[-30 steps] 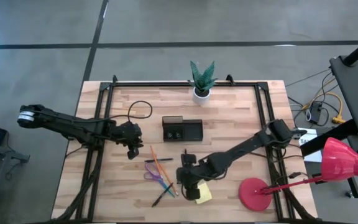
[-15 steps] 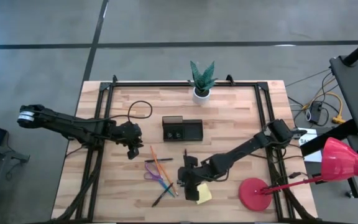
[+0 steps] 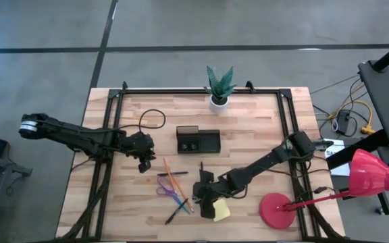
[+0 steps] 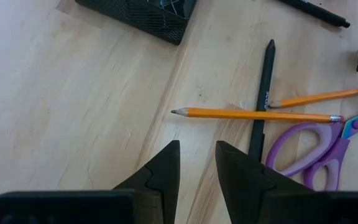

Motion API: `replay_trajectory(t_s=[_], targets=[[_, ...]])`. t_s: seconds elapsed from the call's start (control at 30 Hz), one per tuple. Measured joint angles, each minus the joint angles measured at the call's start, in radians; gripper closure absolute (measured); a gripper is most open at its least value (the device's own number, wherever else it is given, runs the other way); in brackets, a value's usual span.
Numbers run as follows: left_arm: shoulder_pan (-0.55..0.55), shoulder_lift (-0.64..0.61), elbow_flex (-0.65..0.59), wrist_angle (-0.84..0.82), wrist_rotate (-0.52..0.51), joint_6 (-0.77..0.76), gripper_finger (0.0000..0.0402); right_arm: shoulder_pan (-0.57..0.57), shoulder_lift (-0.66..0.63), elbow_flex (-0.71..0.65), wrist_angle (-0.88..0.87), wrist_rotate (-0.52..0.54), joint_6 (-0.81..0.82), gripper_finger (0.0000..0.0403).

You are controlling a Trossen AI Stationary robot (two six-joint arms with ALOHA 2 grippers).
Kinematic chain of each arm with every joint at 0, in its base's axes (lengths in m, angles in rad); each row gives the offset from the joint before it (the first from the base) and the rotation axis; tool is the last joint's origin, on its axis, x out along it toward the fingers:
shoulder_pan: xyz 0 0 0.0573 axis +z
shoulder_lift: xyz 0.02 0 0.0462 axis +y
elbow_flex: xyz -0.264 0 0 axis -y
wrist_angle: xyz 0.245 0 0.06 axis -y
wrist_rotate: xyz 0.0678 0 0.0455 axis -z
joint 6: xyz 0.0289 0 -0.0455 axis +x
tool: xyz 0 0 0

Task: Pick and place office supplies into organizer
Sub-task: Put the binder clip into the desk organizer

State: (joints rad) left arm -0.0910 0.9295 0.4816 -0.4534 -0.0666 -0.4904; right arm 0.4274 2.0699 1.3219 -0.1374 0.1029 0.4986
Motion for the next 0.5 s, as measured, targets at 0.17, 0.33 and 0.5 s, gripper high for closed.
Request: replay_trajectory(t_s=[0.17,0.33,0.5], targets=[[0.000,0.000,0.000,-0.003,0.000,-0.001,0.0314,-0.002,0.024,0.036,-0.012,-0.001,0.015,0.0234],[0.000,0.000,0.000,0.000,0.000,0.000,0.0314,-0.002,0.020,0.043,-0.080,0.001,0.018,0.0234],[0.000,0.000,0.000,-0.001,0.000,0.000,0.0314,-0.003,0.020,0.046,-0.092,-0.002,0.025,0.0235]])
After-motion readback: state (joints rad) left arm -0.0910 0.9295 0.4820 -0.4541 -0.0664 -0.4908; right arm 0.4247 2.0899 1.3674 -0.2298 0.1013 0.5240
